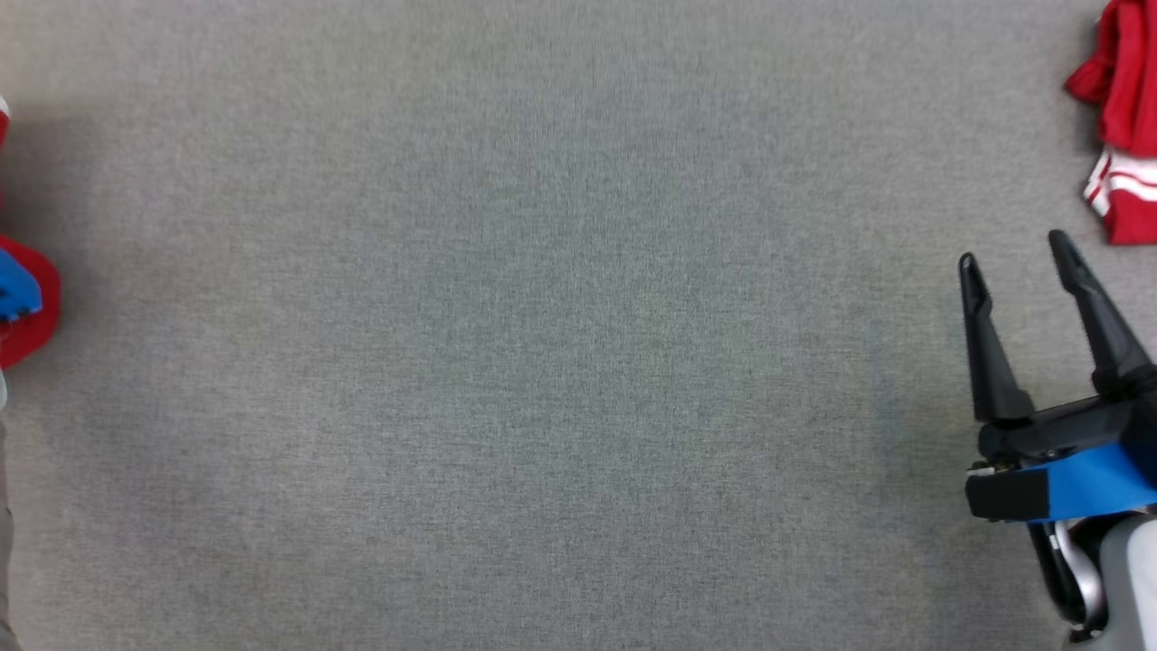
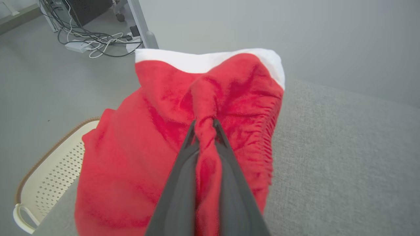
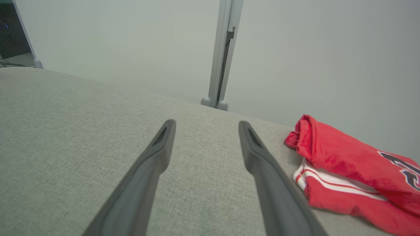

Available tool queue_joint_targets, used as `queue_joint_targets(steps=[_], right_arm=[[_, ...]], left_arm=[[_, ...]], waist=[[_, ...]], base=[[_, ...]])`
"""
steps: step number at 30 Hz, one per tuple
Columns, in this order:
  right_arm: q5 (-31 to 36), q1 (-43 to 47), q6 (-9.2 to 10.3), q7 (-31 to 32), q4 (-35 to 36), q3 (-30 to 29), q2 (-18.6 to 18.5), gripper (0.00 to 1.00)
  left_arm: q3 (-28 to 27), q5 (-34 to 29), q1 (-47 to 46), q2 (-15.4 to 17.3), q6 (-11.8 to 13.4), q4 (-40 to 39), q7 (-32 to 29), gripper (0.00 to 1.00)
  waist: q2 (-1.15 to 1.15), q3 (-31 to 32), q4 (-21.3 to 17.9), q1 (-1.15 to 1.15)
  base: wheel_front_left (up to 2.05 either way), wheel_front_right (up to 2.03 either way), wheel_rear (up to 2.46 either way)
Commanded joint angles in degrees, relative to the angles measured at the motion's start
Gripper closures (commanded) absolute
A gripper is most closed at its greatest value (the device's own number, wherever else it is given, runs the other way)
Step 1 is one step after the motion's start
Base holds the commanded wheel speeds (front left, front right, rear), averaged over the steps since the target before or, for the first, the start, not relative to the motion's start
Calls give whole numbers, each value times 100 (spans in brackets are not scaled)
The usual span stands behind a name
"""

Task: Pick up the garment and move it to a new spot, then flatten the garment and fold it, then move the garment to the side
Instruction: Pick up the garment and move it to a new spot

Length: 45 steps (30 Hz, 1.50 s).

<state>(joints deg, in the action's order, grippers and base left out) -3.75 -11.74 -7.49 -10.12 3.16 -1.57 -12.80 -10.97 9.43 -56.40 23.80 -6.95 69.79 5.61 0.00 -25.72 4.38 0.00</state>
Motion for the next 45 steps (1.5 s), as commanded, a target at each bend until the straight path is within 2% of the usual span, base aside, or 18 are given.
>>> queue_joint_targets(steps=[1,6,11,20,27,31,35,41,45], right_arm=[[-38,10,-1,-60,-105,51,67,0],[-121,21,-1,-232,-444,164,235,0],[-206,88,-1,-376,-761,289,429,0],[-365,81,-1,-499,-1117,528,704,0],[-426,-63,-1,-509,-1117,679,829,0],[-498,-118,-1,-510,-1109,757,909,0],[-527,-127,-1,-511,-1121,761,950,0],[-519,-42,-1,-511,-1112,734,974,0],[-549,-29,-1,-512,-1136,753,982,0]], left_arm=[[33,8,-113,19,-29,-115,220,100],[360,-126,-313,21,-63,-495,736,100],[846,-87,-555,-148,-54,-1195,922,100],[2261,469,-702,-348,-55,-2906,912,100],[2889,829,-679,-506,-56,-3782,653,100],[3222,1012,-395,-738,-56,-4329,490,100],[3425,1069,-24,-963,-29,-4534,470,100],[3791,1087,897,-1200,68,-4509,478,100],[3951,1150,1542,-1242,117,-4363,518,100]], waist=[[0,195,-89,0],[0,640,-181,0],[0,1024,-390,0],[0,1378,-1014,0],[0,1411,-1458,0],[0,1407,-1693,0],[0,1433,-1755,0],[0,1505,-1759,0],[0,1509,-1754,0]], base=[[0,0,0],[0,0,0],[0,0,0],[0,0,0],[0,0,0],[0,0,0],[0,0,0],[0,0,0],[0,0,0]])
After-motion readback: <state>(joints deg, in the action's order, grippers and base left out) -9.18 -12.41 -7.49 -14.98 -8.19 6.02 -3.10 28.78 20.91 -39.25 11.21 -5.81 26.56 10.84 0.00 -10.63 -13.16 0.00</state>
